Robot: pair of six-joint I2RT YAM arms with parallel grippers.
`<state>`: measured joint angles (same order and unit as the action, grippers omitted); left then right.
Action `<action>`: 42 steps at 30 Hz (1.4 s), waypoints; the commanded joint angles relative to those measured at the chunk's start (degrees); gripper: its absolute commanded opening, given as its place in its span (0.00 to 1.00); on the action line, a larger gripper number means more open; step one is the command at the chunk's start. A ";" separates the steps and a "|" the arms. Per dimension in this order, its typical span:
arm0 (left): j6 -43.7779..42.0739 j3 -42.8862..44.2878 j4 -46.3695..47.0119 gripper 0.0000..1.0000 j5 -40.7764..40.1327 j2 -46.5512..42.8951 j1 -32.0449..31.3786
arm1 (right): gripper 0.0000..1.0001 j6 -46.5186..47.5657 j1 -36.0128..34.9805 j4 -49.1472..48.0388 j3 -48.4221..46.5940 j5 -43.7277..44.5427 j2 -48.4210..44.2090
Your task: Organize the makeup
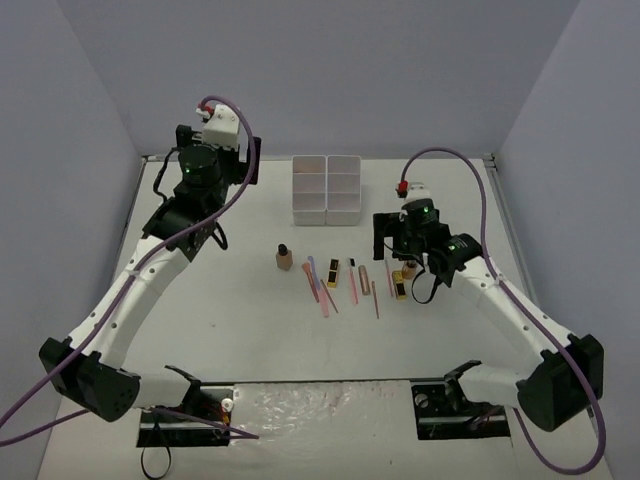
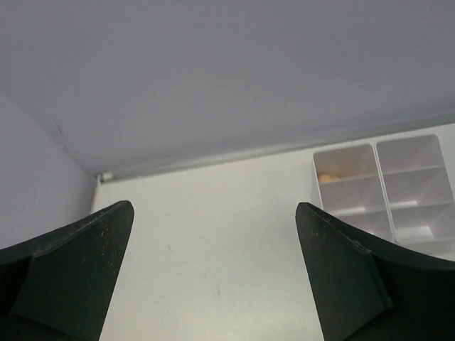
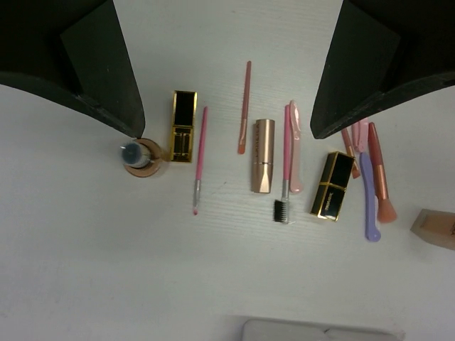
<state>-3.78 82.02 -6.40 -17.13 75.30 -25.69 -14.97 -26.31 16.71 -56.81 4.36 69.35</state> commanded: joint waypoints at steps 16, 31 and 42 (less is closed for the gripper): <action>27.62 -29.13 -22.12 0.97 -8.50 -15.97 1.84 | 0.74 -15.38 -9.36 -8.52 -1.84 4.24 21.17; 24.81 -33.86 -17.95 0.97 -8.63 -15.91 2.14 | 0.51 -15.27 -9.20 -11.59 0.90 7.39 26.94; 26.02 -33.77 -17.42 0.97 -7.22 -14.39 2.10 | 0.24 -14.36 -8.68 -13.37 0.81 9.00 30.04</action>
<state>21.69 47.11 -26.50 -23.86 60.91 -23.88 -29.77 -35.29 5.40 -55.70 10.48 99.89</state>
